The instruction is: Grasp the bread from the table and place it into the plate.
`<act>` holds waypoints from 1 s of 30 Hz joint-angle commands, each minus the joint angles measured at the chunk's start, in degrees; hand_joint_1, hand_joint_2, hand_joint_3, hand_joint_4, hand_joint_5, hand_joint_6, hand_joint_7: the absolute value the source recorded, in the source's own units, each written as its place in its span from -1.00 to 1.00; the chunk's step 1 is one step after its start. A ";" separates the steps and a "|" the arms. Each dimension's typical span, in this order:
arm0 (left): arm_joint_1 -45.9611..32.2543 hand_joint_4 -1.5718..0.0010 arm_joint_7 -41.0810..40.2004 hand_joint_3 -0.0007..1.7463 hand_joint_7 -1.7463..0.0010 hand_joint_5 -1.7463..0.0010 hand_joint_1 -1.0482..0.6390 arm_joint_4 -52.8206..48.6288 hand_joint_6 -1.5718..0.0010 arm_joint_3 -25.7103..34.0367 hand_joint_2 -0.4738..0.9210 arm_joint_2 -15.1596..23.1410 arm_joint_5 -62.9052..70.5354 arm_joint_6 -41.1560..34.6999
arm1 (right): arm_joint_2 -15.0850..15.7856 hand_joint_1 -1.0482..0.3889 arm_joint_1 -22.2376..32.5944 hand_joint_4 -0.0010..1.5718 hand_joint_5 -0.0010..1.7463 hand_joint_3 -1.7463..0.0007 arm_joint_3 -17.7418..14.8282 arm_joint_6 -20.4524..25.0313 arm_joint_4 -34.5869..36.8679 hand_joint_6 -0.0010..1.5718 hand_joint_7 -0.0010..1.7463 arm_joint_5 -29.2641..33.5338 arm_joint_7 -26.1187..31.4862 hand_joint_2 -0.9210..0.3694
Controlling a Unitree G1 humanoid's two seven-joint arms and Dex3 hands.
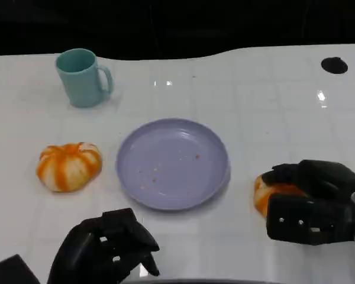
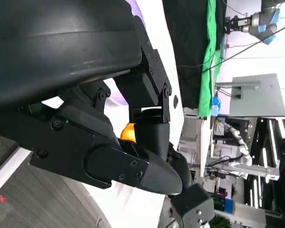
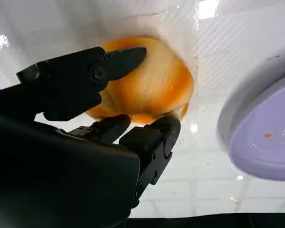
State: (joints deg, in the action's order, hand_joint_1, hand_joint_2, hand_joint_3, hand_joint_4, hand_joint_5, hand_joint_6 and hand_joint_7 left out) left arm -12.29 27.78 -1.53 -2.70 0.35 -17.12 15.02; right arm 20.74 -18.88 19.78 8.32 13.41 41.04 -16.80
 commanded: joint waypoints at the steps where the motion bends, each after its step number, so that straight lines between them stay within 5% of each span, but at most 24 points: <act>1: -0.56 -0.17 -0.71 -0.93 -0.09 -0.61 -0.80 0.77 -0.29 0.14 1.00 0.43 0.16 -0.35 | -0.33 0.03 -1.91 -0.25 -0.89 1.00 2.26 1.17 5.11 -0.20 -0.96 1.55 2.03 -0.93; 6: -0.85 -0.16 -0.85 -0.93 -0.08 -0.60 -0.79 1.28 -0.29 0.05 1.00 0.31 0.14 -0.64 | -0.98 0.18 -3.65 0.06 -0.72 1.00 3.81 -1.70 9.40 0.04 -0.91 2.12 8.23 -0.92; 8: -1.01 -0.16 -0.99 -0.93 -0.08 -0.60 -0.79 1.60 -0.29 0.01 1.00 0.27 0.18 -0.87 | -0.98 0.23 -4.09 0.05 -0.24 1.00 4.36 -5.68 12.31 0.28 -0.93 3.13 15.52 -0.93; 9: -1.09 -0.16 -1.00 -0.93 -0.08 -0.60 -0.79 1.70 -0.29 0.00 1.00 0.28 0.19 -0.92 | -0.83 0.27 -4.51 0.08 0.25 0.99 4.83 -8.00 14.19 0.49 -0.87 3.89 19.50 -0.95; 10: -1.12 -0.16 -1.04 -0.94 -0.08 -0.60 -0.79 1.72 -0.29 0.00 1.00 0.28 0.23 -0.88 | -0.69 0.28 -5.07 0.07 0.54 0.99 5.28 -9.94 16.03 0.58 -0.83 4.51 22.68 -0.96; 12: -1.20 -0.16 -1.18 -0.94 -0.08 -0.60 -0.79 1.78 -0.29 -0.06 1.00 0.33 0.43 -0.76 | -0.58 0.28 -6.16 0.06 0.88 0.95 5.90 -12.73 19.10 0.63 -0.74 5.31 27.47 -0.99; 13: -1.23 -0.16 -1.29 -0.94 -0.08 -0.60 -0.79 1.85 -0.29 -0.11 1.00 0.33 0.52 -0.70 | -0.55 0.29 -6.69 0.09 0.95 0.94 6.18 -13.54 20.19 0.45 -0.28 5.71 29.19 -0.99; 15: -1.38 -0.16 -1.49 -0.93 -0.07 -0.60 -0.79 2.12 -0.29 -0.22 1.00 0.32 0.57 -0.76 | -0.55 0.25 -7.54 0.10 0.99 0.87 6.57 -14.94 21.83 0.09 0.45 6.14 32.15 -1.00; 18: -1.60 -0.16 -1.77 -0.93 -0.07 -0.60 -0.78 2.49 -0.29 -0.38 1.00 0.29 0.62 -0.87 | -0.66 0.24 -8.42 0.12 1.00 0.82 6.65 -17.35 23.94 -0.10 0.85 6.02 35.87 -0.99; 20: -1.68 -0.16 -1.87 -0.93 -0.07 -0.60 -0.78 2.67 -0.28 -0.48 1.00 0.30 0.64 -0.93 | -0.78 0.24 -8.85 0.13 1.00 0.80 6.66 -18.54 24.99 -0.14 0.93 5.97 38.15 -0.98; 24: -1.77 -0.14 -1.85 -0.92 -0.08 -0.60 -0.77 2.99 -0.27 -0.70 1.00 0.43 0.35 -1.26 | -1.02 0.25 -9.20 0.13 1.00 0.70 6.48 -21.04 26.23 -0.01 0.78 5.66 42.15 -0.89; 28: -1.90 -0.13 -2.09 -0.93 -0.09 -0.62 -0.74 3.48 -0.26 -0.78 1.00 0.54 0.44 -1.59 | -1.33 0.25 -9.25 0.19 1.00 0.07 6.15 -24.17 27.17 0.02 0.81 5.12 46.39 -0.44; 30: -1.95 -0.11 -2.15 -0.93 -0.11 -0.64 -0.74 3.63 -0.24 -0.78 1.00 0.58 0.48 -1.66 | -1.52 0.26 -8.79 0.21 1.00 -0.04 5.50 -25.87 26.01 0.03 0.81 4.00 47.42 -0.35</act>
State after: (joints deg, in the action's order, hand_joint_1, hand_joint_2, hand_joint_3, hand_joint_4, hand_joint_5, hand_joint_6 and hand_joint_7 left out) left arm -13.75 26.27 1.36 -3.72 0.28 -16.90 13.78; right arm 19.23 -27.26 26.59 -15.58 40.01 46.48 28.56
